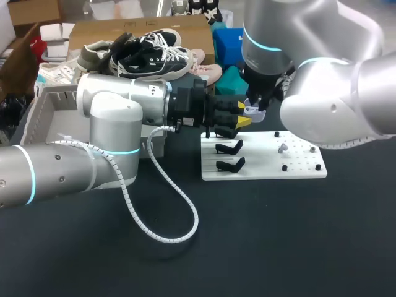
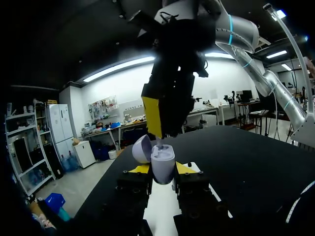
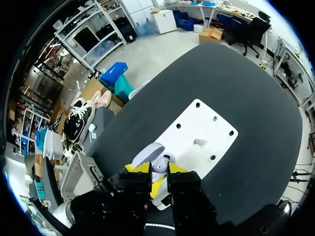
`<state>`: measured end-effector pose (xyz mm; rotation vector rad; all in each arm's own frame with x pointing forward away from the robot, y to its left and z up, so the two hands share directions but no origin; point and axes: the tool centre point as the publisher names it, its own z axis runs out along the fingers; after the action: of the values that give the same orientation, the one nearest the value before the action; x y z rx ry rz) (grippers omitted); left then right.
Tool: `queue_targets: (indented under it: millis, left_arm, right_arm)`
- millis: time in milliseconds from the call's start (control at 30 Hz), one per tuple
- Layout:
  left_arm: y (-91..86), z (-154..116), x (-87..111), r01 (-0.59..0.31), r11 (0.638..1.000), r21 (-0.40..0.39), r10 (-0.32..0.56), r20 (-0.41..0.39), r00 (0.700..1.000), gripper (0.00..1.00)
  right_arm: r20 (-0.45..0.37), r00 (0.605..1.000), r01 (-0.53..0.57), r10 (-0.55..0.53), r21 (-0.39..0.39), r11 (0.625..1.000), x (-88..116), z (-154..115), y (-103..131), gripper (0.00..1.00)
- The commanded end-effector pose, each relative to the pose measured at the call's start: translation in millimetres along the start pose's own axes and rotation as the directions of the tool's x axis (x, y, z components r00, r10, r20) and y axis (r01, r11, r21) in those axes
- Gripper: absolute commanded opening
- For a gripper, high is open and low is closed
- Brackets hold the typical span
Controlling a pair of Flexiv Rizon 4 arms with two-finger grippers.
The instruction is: Pick up each earbud case from the left stands, insert the matching earbuds, close the lid, and place the case in the box.
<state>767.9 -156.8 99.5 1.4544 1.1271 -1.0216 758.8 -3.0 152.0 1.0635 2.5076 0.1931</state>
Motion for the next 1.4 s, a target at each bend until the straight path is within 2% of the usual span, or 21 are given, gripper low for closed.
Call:
queue_targets:
  millis: [33, 1000, 1033, 1067, 1100, 1267, 1400]
  left_arm:
    - [0.3, -0.2, 0.7, -0.002, 1.0, 0.0, 0.002, 0.002, 1.0, 0.0]
    - [0.3, -0.2, 0.7, -0.002, 1.0, 0.0, 0.002, 0.002, 1.0, 0.0]
    - [0.3, -0.2, 0.7, -0.002, 1.0, 0.0, 0.002, 0.002, 1.0, 0.0]
    - [0.3, -0.2, 0.7, -0.002, 1.0, 0.0, 0.002, 0.002, 1.0, 0.0]
    - [0.3, -0.2, 0.7, -0.002, 1.0, 0.0, 0.002, 0.002, 1.0, 0.0]
    - [0.3, -0.2, 0.7, -0.002, 1.0, 0.0, 0.002, 0.002, 1.0, 0.0]
    - [0.3, -0.2, 0.7, -0.002, 1.0, 0.0, 0.002, 0.002, 1.0, 0.0]
  right_arm:
    - [0.0, 1.0, -0.001, 0.001, 0.008, 1.0, 0.0, 1.0, 1.8, 0.0]
    - [-0.026, 1.0, -0.014, 0.015, 0.016, 1.0, 3.3, 12.5, -4.1, 0.0]
    - [-0.028, 0.999, -0.015, 0.016, 0.014, 1.0, 3.5, 12.6, -4.3, 0.05]
    - [-0.029, 0.999, -0.015, 0.016, 0.013, 1.0, 3.8, 12.6, -4.5, 0.19]
    - [-0.03, 0.999, -0.017, 0.017, 0.009, 1.0, 4.2, 12.7, -4.7, 0.24]
    - [-0.031, 0.999, -0.021, 0.021, 0.002, 1.0, 4.9, 10.1, -6.0, 0.26]
    - [-0.02, 1.0, -0.022, 0.021, -0.01, 1.0, 5.5, 0.6, -10.5, 0.2]
